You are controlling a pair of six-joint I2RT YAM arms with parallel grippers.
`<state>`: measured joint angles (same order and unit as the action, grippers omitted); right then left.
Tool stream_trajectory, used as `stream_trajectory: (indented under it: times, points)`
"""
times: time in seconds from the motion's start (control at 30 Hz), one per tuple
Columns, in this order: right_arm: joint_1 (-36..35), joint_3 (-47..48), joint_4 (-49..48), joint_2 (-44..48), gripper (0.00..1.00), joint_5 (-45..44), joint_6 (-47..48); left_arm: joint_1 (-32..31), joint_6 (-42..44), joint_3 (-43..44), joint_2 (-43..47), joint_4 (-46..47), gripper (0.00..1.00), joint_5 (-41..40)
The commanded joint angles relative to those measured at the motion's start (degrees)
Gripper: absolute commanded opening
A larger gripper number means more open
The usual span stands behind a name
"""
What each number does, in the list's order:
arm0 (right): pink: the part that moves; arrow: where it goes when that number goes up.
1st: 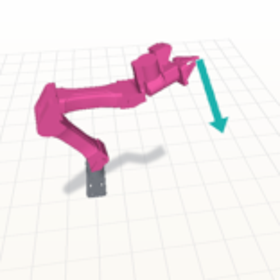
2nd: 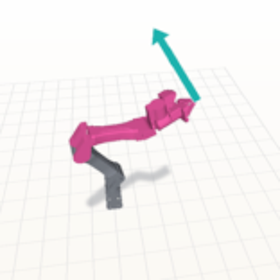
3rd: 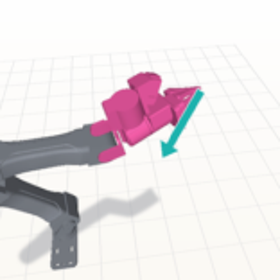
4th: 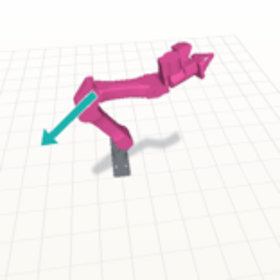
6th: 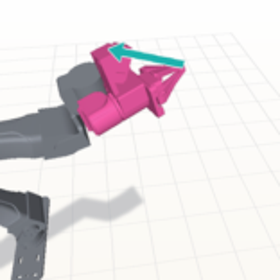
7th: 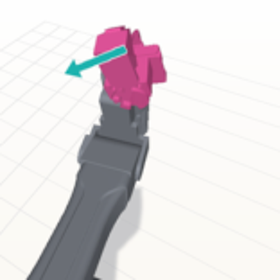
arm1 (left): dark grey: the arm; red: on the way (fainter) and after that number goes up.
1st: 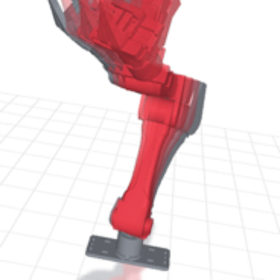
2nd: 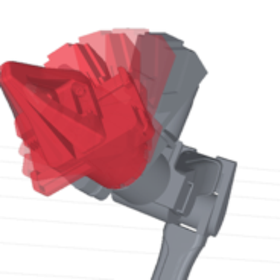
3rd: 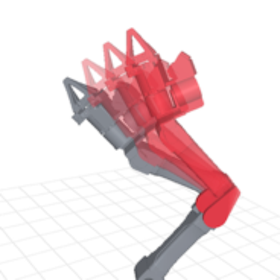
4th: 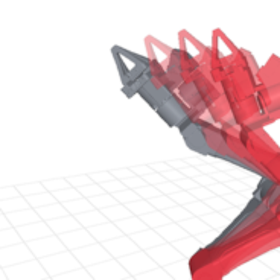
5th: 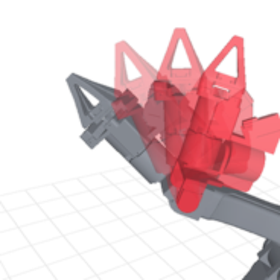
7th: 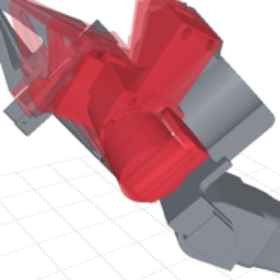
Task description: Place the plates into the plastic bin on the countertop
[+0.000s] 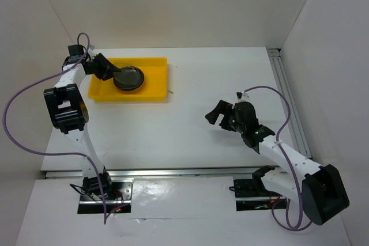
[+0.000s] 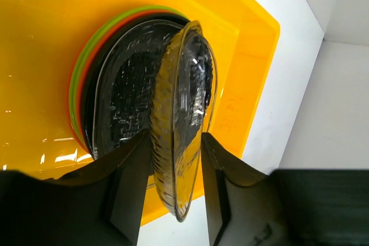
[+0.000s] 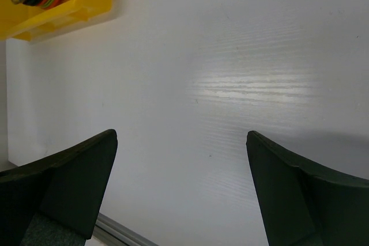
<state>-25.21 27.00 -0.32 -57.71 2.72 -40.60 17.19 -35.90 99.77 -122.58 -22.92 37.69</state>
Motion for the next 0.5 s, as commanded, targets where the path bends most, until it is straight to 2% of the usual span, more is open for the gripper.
stream_trajectory:
  times: [0.0,0.17,0.3,0.47]
  points:
    - [0.2,1.4,-1.0,2.2,1.0,-0.1,0.7,0.3,1.3,-0.1,3.0,0.8,0.52,0.5]
    - [0.2,1.4,0.0,2.8,1.0,-0.1,0.7,0.3,1.3,-1.2,5.9,-1.1,0.58,-2.6]
    - [0.2,2.0,0.1,3.3,1.0,-0.1,0.7,0.3,0.7,-1.2,7.2,-3.7,0.73,-9.0]
    - [-0.4,2.0,0.6,4.5,1.0,-0.6,0.2,0.3,-0.4,1.7,6.9,-8.5,0.85,-12.4]
